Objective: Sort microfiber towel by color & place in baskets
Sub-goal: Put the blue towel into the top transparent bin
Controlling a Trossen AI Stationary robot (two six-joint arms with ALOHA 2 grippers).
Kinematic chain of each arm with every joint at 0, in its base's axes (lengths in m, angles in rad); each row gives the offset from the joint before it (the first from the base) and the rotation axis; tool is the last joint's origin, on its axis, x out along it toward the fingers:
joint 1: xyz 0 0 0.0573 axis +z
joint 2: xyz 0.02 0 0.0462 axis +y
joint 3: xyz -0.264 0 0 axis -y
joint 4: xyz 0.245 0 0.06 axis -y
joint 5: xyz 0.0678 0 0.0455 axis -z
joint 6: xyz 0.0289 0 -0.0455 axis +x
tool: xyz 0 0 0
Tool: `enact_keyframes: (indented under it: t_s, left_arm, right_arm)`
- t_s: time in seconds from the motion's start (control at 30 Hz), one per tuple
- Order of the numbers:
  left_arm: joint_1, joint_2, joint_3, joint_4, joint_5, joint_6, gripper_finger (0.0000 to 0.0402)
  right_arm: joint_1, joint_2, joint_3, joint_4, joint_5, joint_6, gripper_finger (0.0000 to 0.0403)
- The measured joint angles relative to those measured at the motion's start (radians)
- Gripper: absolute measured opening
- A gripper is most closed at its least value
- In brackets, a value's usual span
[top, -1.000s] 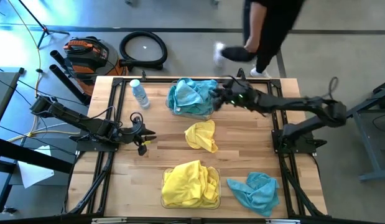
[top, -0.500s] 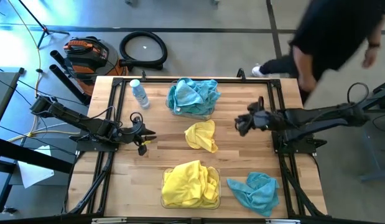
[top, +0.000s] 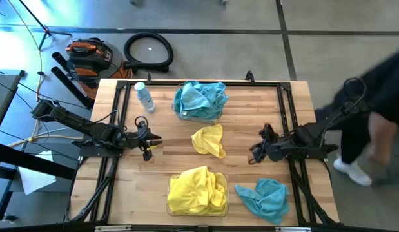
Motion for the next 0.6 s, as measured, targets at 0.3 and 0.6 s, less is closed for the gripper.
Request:
enact_keyframes:
  t_s: [0.3,0.6]
  left_arm:
    - [0.0,0.0,0.0,0.0,0.0,0.0,0.0085]
    - [0.0,0.0,0.0,0.0,0.0,0.0,0.0085]
  right_arm:
    - [0.191,0.146,0.032,-0.017,-0.174,0.343,0.0038]
    - [0.37,0.44,0.329,-0.266,-0.259,0.632,0.001]
